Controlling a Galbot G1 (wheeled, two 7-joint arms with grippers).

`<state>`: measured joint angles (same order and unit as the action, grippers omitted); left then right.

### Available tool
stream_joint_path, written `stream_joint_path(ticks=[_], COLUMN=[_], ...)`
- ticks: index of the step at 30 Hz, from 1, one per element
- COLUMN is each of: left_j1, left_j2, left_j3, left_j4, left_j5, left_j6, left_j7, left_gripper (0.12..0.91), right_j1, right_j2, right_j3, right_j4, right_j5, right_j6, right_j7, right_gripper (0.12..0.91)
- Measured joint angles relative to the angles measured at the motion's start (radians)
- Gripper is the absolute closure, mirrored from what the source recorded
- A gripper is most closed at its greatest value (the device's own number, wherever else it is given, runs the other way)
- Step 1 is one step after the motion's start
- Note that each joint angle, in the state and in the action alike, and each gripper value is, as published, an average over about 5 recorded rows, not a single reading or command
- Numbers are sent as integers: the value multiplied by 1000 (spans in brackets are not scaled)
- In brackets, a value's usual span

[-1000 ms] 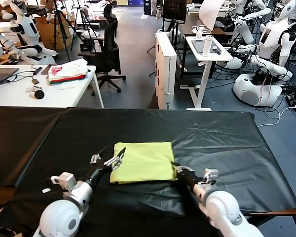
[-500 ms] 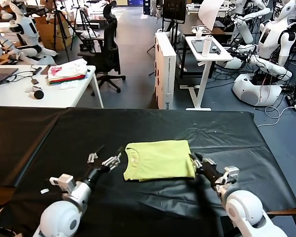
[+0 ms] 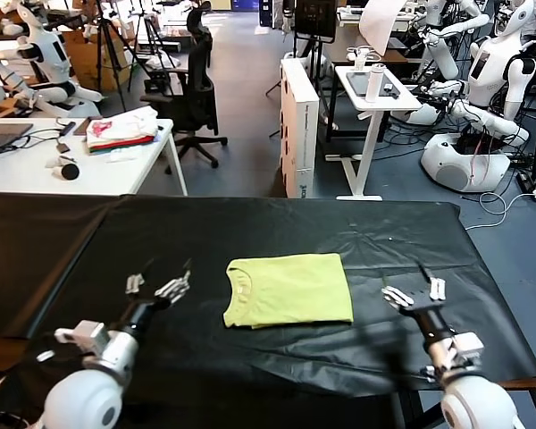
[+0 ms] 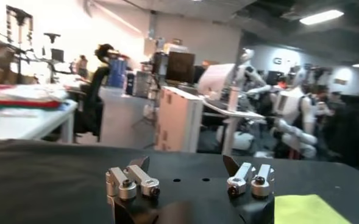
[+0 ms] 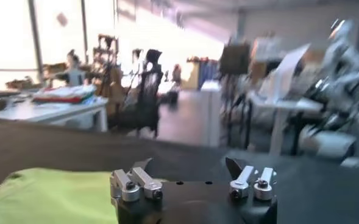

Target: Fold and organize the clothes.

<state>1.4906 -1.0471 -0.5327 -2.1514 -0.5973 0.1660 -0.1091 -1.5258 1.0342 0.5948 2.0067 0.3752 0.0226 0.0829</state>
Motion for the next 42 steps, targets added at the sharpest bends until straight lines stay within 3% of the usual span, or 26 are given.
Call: stream_joint_path(ticks=[4, 8, 17, 23, 33, 42], left_j1=[90, 217, 451, 508, 535, 549], left_j2=[39, 53, 46, 43, 22, 20], left_j3=[-53, -111, -217, -245, -256, -277], left_j4=[-27, -56, -120, -150, -154, -156], left_j5=[-19, -32, -41, -70, -80, -89], left_j6=[-27, -61, -36, -37, 9, 15], left_j7=[-28, -61, -73, -79, -86, -81], left_gripper=[123, 123, 123, 123, 123, 123], right_j1=[-100, -216, -399, -442, -500, -544], right_j2=[2, 5, 25, 37, 68, 68], right_j3=[57, 100, 114, 103, 62, 56], right_j4=[40, 96, 192, 228, 271, 287], right_j5=[-16, -9, -7, -13, -48, -52], right_j6=[-9, -28, -35, -42, -49, -49], right_j7=[37, 45, 43, 45, 84, 87], right_gripper=[118, 118, 118, 118, 118, 118])
